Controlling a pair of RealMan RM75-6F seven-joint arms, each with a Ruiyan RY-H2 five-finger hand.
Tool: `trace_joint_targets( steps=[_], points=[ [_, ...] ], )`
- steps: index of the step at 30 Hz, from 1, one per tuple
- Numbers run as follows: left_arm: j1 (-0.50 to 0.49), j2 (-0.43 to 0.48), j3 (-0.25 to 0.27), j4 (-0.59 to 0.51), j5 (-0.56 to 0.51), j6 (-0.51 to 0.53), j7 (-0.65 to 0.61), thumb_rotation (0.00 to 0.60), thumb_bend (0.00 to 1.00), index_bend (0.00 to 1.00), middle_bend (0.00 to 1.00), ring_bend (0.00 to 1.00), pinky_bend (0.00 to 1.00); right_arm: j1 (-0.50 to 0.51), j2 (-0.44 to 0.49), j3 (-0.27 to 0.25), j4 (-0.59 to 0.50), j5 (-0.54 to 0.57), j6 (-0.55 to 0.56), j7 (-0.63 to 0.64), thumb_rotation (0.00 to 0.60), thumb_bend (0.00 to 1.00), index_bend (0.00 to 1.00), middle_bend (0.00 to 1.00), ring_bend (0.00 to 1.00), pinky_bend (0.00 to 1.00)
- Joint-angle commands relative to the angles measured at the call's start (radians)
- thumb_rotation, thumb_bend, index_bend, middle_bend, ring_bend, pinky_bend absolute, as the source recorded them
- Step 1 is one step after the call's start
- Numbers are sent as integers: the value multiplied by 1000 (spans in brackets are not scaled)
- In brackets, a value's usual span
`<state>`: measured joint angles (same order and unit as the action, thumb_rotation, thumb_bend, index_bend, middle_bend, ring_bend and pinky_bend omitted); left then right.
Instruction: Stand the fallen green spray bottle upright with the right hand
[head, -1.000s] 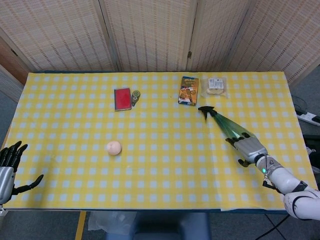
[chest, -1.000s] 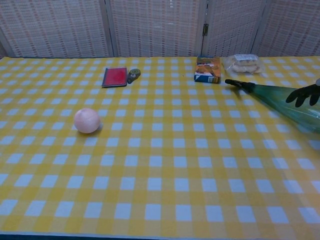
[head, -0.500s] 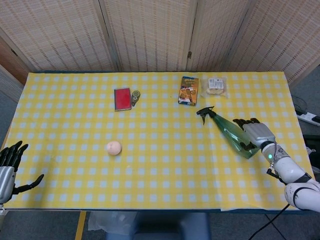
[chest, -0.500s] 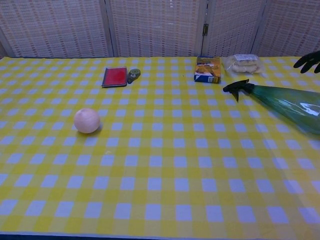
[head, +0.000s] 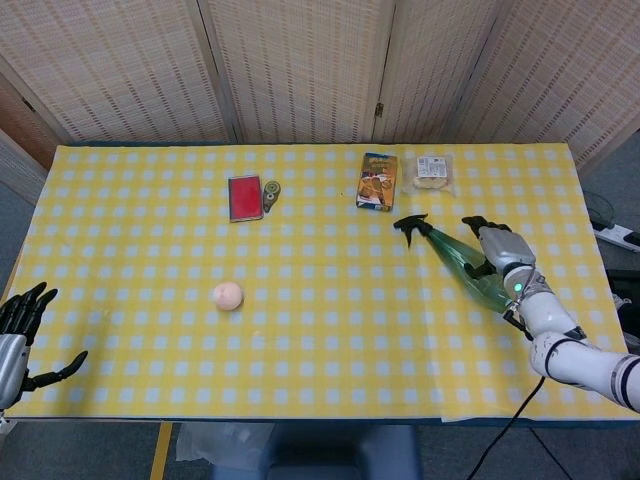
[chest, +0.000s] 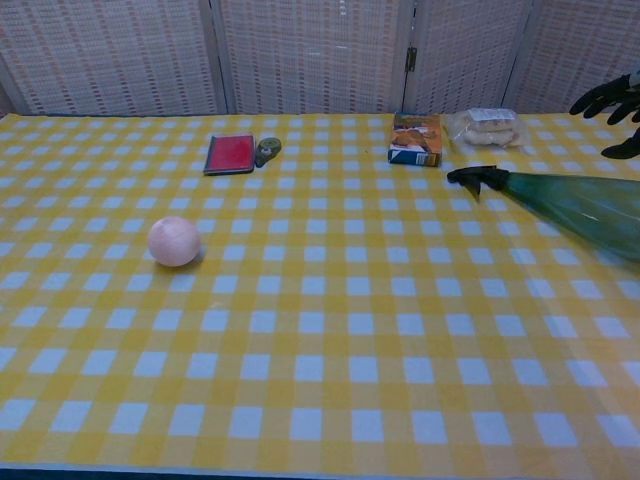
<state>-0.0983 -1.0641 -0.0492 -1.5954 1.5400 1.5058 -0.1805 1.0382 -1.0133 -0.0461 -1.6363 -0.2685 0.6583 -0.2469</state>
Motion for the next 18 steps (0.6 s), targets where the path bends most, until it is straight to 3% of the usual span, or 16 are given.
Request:
trace_joint_targets(
  steps=[1,9,18],
  points=[
    [1,9,4,4,13,8,-27,322,264,0,53,48,22,141,-113,-74,72,272,47,-162,600,465,0,52,72,0],
    [1,24,10,22,26,12,-106,321,265,0,53,48,22,191,-252,-90,244,471,22,-275,600,465,0,79,91,0],
    [-10,26,6,48,6,-15,-160,321,264,0,53,46,22,192,-375,-71,439,553,-36,-369,600,465,0,126,131,0]
  ],
)
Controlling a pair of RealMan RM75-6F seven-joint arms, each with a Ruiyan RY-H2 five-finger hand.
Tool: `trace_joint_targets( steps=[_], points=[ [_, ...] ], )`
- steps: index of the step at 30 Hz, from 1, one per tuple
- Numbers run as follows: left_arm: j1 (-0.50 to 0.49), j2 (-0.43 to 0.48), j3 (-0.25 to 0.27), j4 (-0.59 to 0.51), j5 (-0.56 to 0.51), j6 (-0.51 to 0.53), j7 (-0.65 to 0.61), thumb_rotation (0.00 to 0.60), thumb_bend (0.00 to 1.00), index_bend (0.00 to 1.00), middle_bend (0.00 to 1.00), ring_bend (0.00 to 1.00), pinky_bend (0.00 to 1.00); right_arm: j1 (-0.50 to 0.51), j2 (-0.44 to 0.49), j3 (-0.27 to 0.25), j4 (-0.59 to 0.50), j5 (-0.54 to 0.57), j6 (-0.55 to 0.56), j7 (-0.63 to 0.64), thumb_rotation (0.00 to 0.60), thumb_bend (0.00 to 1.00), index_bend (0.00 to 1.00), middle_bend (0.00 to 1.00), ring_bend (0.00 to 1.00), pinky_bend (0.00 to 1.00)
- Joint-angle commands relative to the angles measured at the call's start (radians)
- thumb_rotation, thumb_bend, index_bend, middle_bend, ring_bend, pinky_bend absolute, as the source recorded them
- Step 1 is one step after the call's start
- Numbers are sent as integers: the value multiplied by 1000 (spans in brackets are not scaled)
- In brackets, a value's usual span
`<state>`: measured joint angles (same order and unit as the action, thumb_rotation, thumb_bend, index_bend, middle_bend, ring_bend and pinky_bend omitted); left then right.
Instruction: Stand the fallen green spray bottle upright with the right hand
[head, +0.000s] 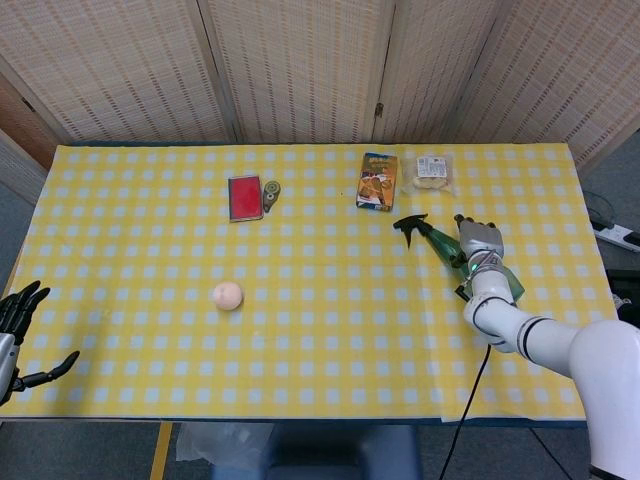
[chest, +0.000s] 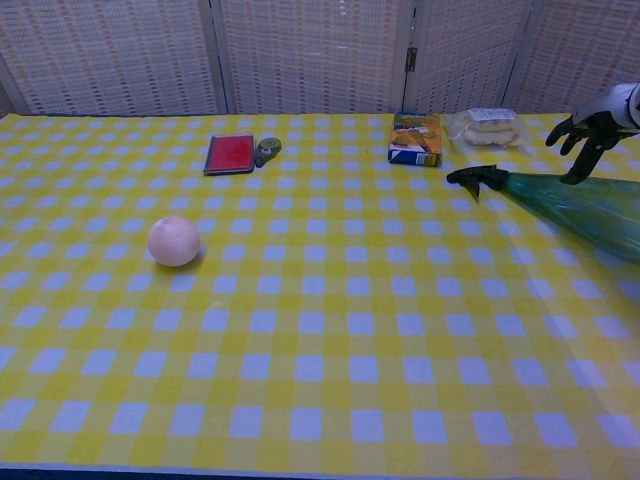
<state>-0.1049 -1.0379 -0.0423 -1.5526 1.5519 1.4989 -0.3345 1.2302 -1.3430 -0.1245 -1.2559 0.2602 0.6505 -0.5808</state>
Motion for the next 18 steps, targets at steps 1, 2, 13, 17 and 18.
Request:
trace_joint_targets(
  steps=[1,2,13,17,18],
  points=[
    [-6,0,-2,8,-13,-16,-11,318,264,0,53,46,21,-3,-60,9,84,32,-43,-47,600,465,0,133,136,0],
    [-7,-1,-3,10,-17,-20,-16,320,265,0,53,46,21,-5,-70,10,102,39,-57,-55,600,465,0,138,141,0],
    [-13,-3,-8,24,-39,-39,-32,320,264,0,53,46,18,-25,-166,27,269,67,-151,-109,600,464,14,159,173,0],
    [-13,-3,-9,24,-40,-39,-33,324,264,0,53,46,18,-27,-168,34,280,68,-172,-117,600,464,46,192,208,22],
    [-13,-3,-9,24,-40,-38,-33,321,264,0,53,46,18,-28,-167,39,283,64,-174,-112,600,465,69,208,224,27]
  ],
)
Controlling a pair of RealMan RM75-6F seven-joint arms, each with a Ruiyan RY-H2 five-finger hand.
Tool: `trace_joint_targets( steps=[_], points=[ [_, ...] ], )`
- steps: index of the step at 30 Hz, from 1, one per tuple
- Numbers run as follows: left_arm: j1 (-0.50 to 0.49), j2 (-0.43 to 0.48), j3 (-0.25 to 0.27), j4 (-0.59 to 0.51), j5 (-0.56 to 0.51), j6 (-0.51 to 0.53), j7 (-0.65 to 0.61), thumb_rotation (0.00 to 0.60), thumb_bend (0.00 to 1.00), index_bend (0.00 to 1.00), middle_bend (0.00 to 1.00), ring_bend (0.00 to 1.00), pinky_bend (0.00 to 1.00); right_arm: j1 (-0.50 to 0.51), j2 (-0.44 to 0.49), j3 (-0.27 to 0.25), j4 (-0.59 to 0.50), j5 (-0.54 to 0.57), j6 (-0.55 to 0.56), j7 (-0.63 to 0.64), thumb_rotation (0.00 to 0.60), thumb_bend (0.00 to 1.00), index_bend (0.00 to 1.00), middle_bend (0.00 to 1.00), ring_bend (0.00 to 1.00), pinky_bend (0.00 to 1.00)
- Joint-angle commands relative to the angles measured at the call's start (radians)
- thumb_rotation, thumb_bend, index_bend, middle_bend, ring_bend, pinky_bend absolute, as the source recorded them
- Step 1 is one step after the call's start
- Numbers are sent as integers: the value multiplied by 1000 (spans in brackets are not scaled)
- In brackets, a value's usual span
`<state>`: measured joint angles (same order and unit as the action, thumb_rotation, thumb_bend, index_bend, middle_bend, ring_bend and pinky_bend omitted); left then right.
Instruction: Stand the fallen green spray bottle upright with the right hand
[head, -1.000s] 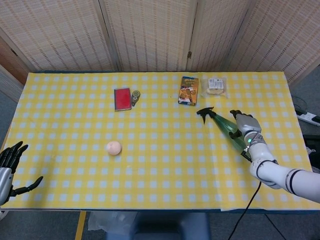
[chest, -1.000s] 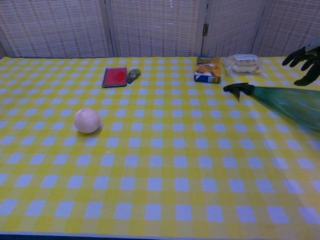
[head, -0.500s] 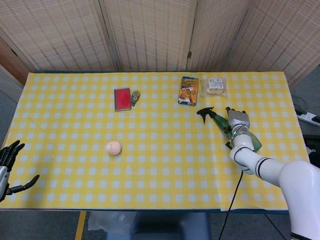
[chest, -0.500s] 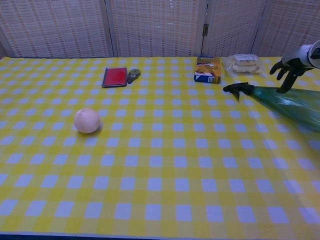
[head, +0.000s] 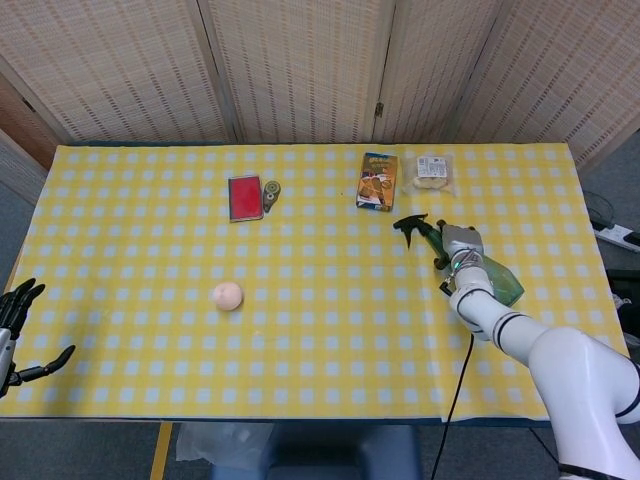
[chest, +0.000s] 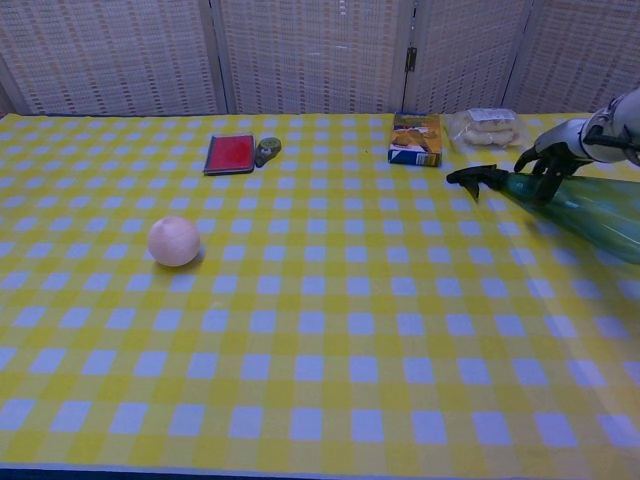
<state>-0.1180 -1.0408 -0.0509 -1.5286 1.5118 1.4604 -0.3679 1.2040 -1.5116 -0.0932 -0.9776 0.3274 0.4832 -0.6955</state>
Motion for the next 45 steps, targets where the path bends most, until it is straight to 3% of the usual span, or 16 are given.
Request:
trace_joint_targets(
  steps=[1,3,9,14,18,21,24,28,32,39,45],
  points=[
    [0,0,0,1,0,0,0,320,264,0,53,46,18,-5,2,18,8,-16,-6,12,600,465,103,233,244,34],
    [0,0,0,1,-1,-2,0,319,264,0,53,46,18,-13,5,35,10,-47,-5,30,600,465,177,288,288,88],
    [-1,0,1,1,-1,-2,0,319,264,0,53,46,18,-37,25,72,-17,-137,12,82,600,465,418,452,449,381],
    [1,0,1,-3,1,2,7,321,264,0,53,46,18,-69,43,134,-47,-244,18,163,600,465,464,488,491,428],
    [1,0,1,-4,2,4,9,319,264,0,53,46,18,-150,58,277,-107,-505,67,343,600,464,473,499,509,440],
    [1,0,2,-5,2,3,11,317,264,0,53,46,18,-289,54,442,-206,-883,147,623,600,465,476,499,510,441],
    [1,-1,3,-7,5,5,17,321,264,0,53,46,18,-392,22,498,-243,-1206,264,870,600,465,481,509,514,441],
    [2,-1,3,-10,7,9,24,324,264,0,53,46,18,-451,-16,490,-210,-1470,396,1125,600,465,484,513,515,441],
    [0,-2,2,-8,1,3,26,318,264,0,53,46,18,-475,-75,451,-103,-1645,560,1280,600,465,484,516,513,431],
    [-1,-3,3,-10,3,2,33,319,264,0,53,46,18,-520,-235,405,143,-1768,805,1575,600,465,484,533,533,430],
    [-1,-3,3,-11,2,0,35,321,264,0,53,46,18,-537,-358,358,364,-1801,873,1722,600,464,487,537,537,430]
  ],
)
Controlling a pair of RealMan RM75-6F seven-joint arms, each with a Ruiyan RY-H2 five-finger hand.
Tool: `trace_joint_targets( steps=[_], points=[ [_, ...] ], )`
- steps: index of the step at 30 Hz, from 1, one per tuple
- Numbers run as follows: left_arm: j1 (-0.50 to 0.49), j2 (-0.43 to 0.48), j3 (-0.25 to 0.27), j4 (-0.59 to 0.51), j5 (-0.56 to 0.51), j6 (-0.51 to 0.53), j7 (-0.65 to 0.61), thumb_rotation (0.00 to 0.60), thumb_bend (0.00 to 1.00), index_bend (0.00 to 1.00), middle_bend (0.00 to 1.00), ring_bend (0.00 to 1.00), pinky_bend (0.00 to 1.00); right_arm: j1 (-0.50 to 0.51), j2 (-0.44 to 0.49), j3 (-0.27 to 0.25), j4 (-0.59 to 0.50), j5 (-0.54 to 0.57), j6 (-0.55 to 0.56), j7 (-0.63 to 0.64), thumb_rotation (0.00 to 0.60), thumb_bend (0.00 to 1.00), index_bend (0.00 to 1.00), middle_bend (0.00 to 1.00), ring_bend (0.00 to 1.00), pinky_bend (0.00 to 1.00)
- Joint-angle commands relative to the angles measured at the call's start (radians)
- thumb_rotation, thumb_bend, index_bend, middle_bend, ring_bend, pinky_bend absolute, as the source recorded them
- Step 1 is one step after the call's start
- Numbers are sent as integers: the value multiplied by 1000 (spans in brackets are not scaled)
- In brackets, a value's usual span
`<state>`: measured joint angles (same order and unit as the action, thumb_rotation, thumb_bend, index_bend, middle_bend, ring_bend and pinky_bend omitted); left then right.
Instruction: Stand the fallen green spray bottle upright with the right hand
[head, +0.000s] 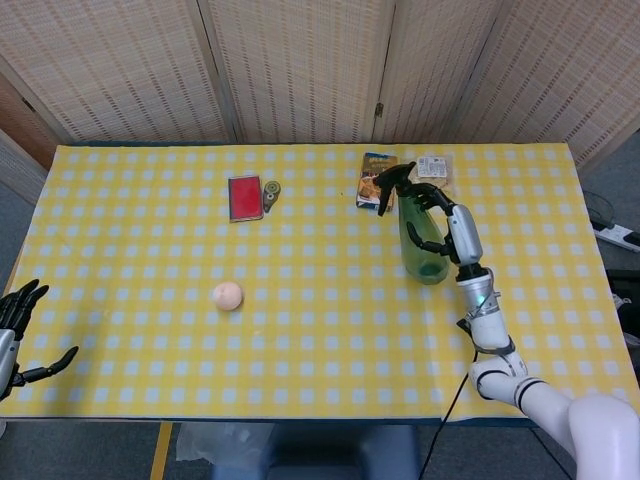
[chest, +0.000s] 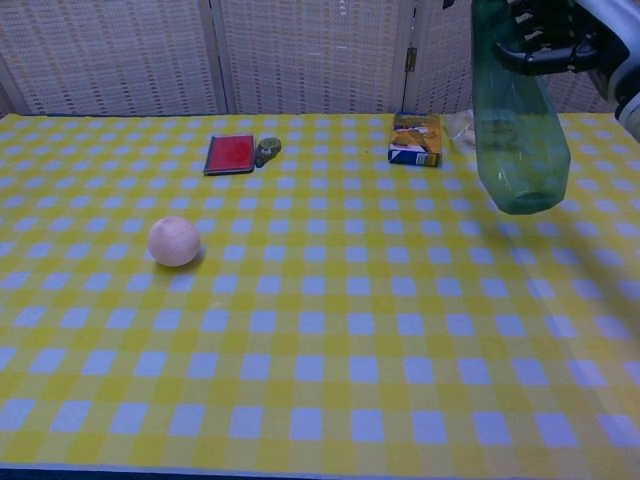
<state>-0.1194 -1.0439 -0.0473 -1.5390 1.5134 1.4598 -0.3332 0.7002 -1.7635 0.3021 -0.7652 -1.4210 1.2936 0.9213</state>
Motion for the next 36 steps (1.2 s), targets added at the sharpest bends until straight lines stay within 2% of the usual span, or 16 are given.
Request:
trace_joint_targets(
  steps=[1,9,16,20,23,25,36],
  points=[
    [0,0,0,0,0,1,0,320,264,0,53,47,18,-33,-120,-40,178,-53,66,121,600,465,487,537,538,430],
    [0,1,-1,2,-2,1,-5,320,264,0,53,47,18,-42,-193,-76,323,-65,80,206,600,465,487,537,537,430],
    [1,1,-1,1,1,4,-6,320,264,0,53,47,18,-63,-203,-100,365,-72,98,222,600,465,478,521,533,390],
    [1,1,-1,1,2,6,-6,320,264,0,53,48,18,-83,-189,-115,357,-78,118,223,600,464,328,440,455,304],
    [1,0,-1,2,3,5,-4,315,263,0,53,48,18,-98,-176,-122,346,-80,132,214,600,464,167,363,396,246],
    [-1,0,0,2,4,3,-3,318,264,0,53,48,18,-107,-166,-125,333,-79,140,208,600,465,112,336,381,232],
    [1,-1,0,-2,8,10,3,322,263,0,53,48,18,-166,-121,-145,260,-81,179,195,600,465,87,307,360,202]
  ],
)
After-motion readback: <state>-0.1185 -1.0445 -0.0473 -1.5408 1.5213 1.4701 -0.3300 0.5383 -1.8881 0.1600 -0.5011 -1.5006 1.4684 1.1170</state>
